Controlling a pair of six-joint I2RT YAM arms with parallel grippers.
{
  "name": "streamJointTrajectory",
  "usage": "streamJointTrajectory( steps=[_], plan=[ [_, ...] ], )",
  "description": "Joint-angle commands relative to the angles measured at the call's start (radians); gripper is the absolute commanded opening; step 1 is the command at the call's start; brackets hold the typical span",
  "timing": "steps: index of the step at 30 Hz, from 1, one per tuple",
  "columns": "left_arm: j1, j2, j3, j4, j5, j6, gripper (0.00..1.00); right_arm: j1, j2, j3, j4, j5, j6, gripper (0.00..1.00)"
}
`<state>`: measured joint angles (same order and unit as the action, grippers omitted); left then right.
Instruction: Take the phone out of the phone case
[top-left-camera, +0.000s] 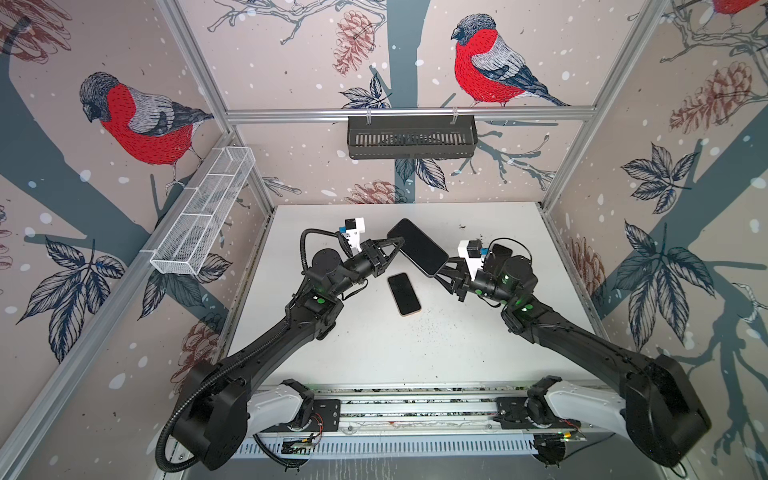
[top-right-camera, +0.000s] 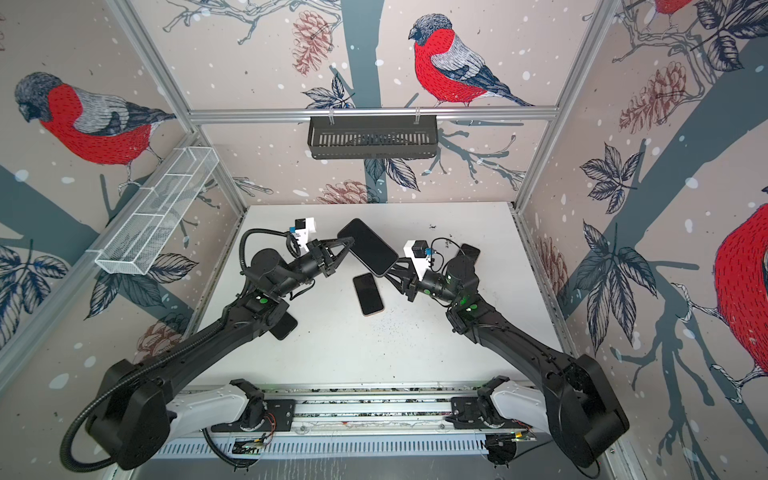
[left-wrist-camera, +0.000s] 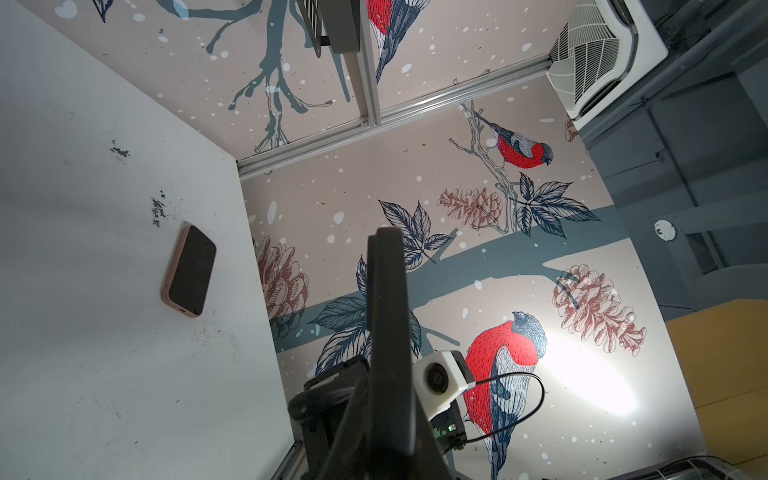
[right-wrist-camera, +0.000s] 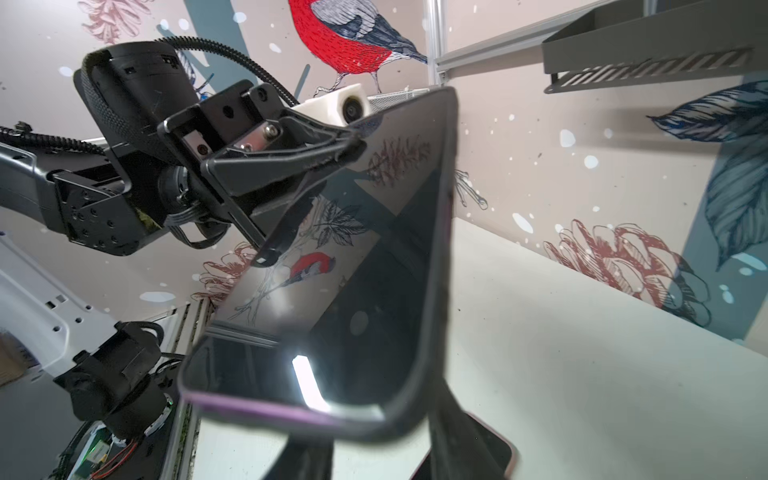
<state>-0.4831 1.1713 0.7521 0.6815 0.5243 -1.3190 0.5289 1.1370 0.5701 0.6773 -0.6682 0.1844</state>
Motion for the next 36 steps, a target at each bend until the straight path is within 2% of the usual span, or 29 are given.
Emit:
streamJointTrajectory(
  steps=[1, 3, 8, 12, 14, 21, 26, 32, 36],
  plan=[
    [0.041, -0.025, 0.052, -0.042, 0.103, 0.108, 0.0, -0.001, -0.055, -0.042, -0.025, 0.082, -0.007, 0.61],
    [0.065, -0.031, 0.124, -0.175, 0.152, 0.235, 0.0, 0.0, -0.091, -0.045, -0.091, 0.123, -0.033, 0.67],
    [0.078, -0.016, 0.355, -0.631, 0.19, 0.665, 0.0, -0.001, -0.143, 0.002, -0.221, 0.162, -0.07, 0.71],
    [0.09, 0.015, 0.483, -0.884, 0.18, 0.897, 0.0, 0.002, -0.192, 0.013, -0.247, 0.157, -0.127, 0.72],
    [0.091, 0.029, 0.524, -0.964, 0.166, 0.986, 0.0, 0.012, -0.211, 0.014, -0.263, 0.153, -0.191, 0.77],
    [0.091, 0.065, 0.633, -1.104, 0.183, 1.194, 0.0, 0.028, -0.173, 0.128, -0.512, 0.068, -0.422, 0.81],
    [0.092, 0.082, 0.673, -1.143, 0.278, 1.32, 0.0, 0.058, -0.078, 0.23, -0.665, 0.033, -0.55, 0.81],
    [0.091, 0.083, 0.642, -1.102, 0.381, 1.342, 0.0, 0.082, 0.002, 0.306, -0.724, -0.018, -0.614, 0.77],
    [0.092, 0.068, 0.618, -1.084, 0.399, 1.356, 0.0, 0.083, 0.032, 0.329, -0.738, -0.062, -0.645, 0.73]
  ],
)
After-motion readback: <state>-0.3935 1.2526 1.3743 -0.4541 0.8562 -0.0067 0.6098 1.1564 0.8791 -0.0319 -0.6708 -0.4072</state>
